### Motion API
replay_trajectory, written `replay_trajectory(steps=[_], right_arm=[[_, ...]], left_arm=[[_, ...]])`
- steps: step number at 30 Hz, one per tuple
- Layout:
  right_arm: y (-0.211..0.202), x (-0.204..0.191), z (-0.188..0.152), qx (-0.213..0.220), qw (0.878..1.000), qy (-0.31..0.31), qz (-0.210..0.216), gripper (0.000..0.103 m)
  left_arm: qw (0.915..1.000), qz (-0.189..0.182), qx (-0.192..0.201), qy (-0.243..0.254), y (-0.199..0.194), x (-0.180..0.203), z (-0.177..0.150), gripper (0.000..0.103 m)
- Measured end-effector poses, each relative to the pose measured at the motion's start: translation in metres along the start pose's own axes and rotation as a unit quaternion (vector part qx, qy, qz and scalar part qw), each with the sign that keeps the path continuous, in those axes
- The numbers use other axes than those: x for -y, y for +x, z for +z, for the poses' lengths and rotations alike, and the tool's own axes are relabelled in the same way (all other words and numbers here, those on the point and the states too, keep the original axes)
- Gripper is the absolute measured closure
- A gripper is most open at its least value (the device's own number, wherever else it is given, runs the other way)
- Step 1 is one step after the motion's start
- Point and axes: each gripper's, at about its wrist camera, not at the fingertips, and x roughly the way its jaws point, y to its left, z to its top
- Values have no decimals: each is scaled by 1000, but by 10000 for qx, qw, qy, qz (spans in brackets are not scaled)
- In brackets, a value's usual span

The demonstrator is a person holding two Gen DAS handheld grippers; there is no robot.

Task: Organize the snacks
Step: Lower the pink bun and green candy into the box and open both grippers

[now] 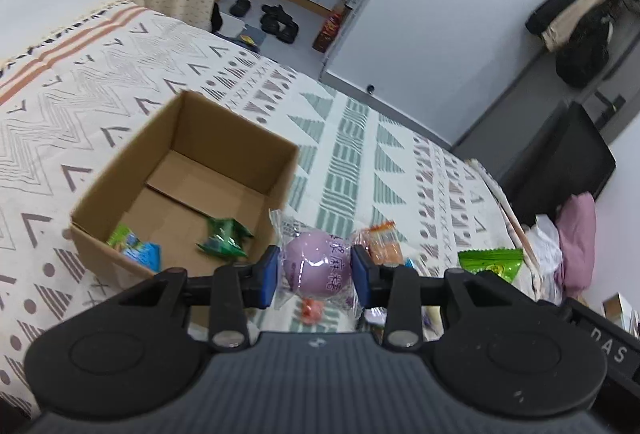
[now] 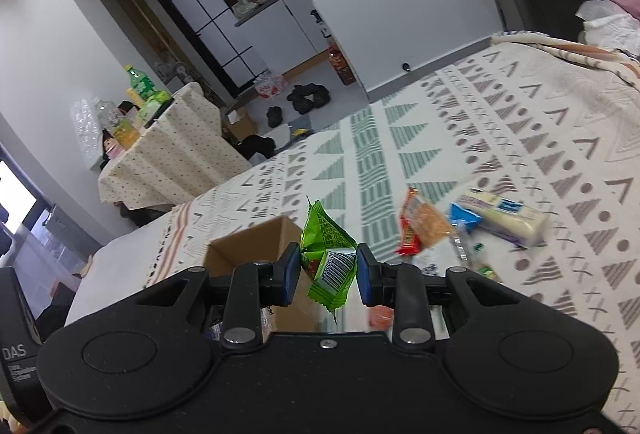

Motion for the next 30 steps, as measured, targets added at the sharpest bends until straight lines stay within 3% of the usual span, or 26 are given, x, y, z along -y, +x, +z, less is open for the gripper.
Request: replay_trajectory(steps=[6, 10, 20, 30], right_arm=[[13, -21, 1, -77, 9998, -143, 117, 74], [26, -31, 0, -171, 9995, -201, 200, 74], [67, -54, -10, -505, 9977, -241, 393, 74], [100, -71, -17, -827, 9950, -298, 477, 74]], left_arm=[[9993, 100, 149, -321, -5, -23, 17, 66], [9974, 357, 338, -519, -8, -39, 23, 66], [9923, 628, 332, -1018, 7, -79, 36, 66], [9905, 844, 148, -1077, 38, -91, 45, 64]])
